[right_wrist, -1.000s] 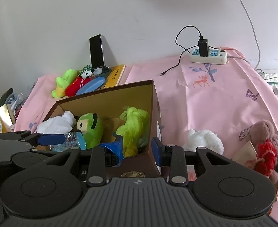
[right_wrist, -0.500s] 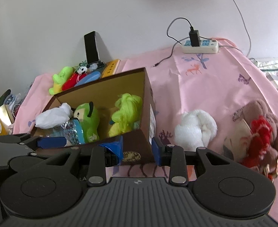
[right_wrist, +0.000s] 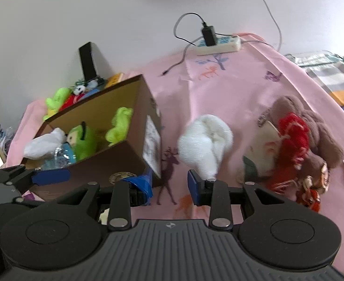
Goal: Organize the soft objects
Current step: 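Withdraw the right gripper from the box toward the white towel, then close the right gripper on the white terry towel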
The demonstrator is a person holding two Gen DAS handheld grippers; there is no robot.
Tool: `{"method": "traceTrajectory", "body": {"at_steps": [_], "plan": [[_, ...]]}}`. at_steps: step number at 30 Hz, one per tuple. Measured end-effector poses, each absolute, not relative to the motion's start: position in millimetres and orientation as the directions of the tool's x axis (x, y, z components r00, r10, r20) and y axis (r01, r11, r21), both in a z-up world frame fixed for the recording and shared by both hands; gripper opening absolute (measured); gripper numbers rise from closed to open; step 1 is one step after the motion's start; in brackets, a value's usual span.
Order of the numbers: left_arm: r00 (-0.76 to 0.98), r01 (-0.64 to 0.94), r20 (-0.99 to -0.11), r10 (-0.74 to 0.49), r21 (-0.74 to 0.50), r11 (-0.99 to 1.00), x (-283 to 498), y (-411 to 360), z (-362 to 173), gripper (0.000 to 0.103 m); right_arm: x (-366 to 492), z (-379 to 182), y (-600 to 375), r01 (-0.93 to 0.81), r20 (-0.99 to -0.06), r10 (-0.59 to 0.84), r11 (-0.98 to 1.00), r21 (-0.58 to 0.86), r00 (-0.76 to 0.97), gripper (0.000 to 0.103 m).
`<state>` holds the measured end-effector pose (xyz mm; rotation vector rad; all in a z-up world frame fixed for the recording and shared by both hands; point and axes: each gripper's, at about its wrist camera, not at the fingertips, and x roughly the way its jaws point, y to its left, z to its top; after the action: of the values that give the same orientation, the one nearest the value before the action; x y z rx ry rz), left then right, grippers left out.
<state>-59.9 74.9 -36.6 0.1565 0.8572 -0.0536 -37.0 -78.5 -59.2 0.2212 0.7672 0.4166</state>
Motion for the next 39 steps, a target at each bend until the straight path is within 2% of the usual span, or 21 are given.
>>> {"method": "traceTrajectory", "body": {"at_steps": [11,18,27,28,30,39], "plan": [[0.601,0.328,-0.787,-0.136,0.088,0.941,-49.7,33.3,-54.0,0.078,-20.0,-74.5,-100.6,-0.203,-0.661,0.416,0.904,0.377,0.625,0.016],[0.605,0.456,-0.770,-0.200,0.129,0.881,-43.4,0.7,-61.3,0.081,-2.8,-71.6,-114.9,-0.180,-0.654,0.423,0.896,0.406,0.627,0.017],[0.680,0.466,-0.724,-0.118,0.302,0.832,-23.9,-37.3,-75.5,0.082,23.1,-63.0,-132.6,-0.196,-0.651,0.435,0.892,0.408,0.622,0.017],[0.690,0.454,-0.716,-0.108,0.311,0.835,-21.1,-39.3,-76.2,0.083,27.6,-62.8,-134.1,-0.195,-0.658,0.429,0.895,0.400,0.619,0.017],[0.703,0.425,-0.707,-0.083,0.323,0.845,-14.1,-43.5,-77.3,0.094,37.0,-63.9,-138.0,-0.194,-0.665,0.432,0.894,0.403,0.609,0.017],[0.720,0.372,-0.693,-0.023,0.358,0.856,12.7,-49.1,-90.8,0.093,78.7,-65.1,-145.0,-0.274,-0.663,0.554,0.830,0.486,0.503,0.018]]}}
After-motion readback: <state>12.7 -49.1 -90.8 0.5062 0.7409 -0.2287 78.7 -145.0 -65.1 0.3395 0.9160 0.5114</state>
